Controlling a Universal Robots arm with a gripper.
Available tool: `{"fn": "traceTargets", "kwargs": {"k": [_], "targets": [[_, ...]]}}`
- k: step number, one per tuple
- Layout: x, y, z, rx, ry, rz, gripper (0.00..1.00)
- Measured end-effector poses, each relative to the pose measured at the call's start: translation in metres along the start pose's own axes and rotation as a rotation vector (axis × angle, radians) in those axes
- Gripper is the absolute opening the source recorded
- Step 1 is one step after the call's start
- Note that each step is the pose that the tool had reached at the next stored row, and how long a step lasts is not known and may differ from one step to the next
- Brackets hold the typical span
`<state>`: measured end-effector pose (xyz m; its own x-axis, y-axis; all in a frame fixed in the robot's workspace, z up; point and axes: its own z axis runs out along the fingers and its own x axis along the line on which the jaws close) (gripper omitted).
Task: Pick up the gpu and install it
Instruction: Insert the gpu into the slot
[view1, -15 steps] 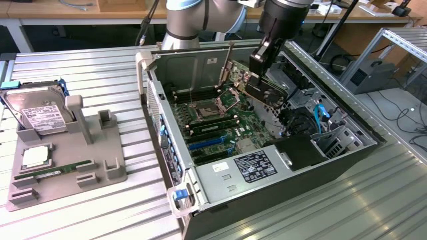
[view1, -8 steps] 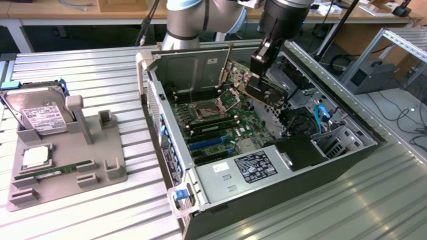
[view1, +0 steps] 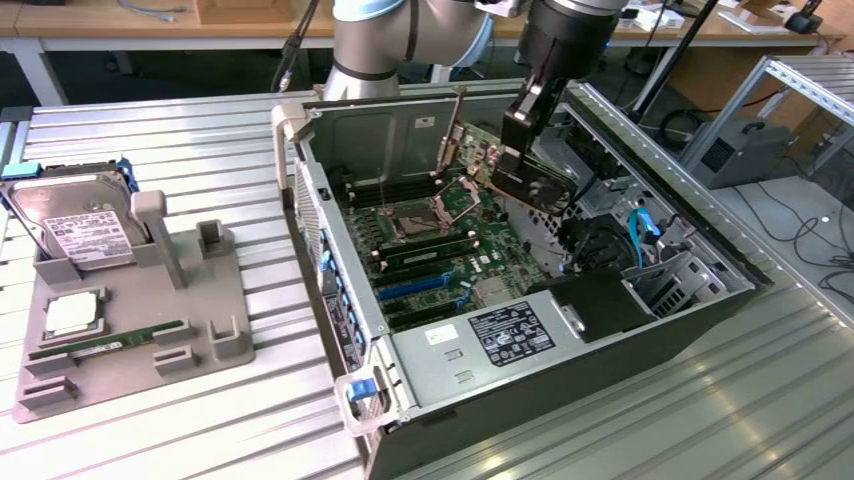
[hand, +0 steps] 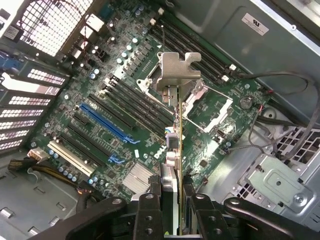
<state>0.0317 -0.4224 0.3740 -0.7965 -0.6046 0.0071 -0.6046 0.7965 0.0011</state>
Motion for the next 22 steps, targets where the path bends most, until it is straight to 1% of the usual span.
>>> {"fn": "traceTargets", "kwargs": {"k": [22], "targets": [[0.0,0.0,0.0,0.0006,0.0001,-0.097,0.27]]}}
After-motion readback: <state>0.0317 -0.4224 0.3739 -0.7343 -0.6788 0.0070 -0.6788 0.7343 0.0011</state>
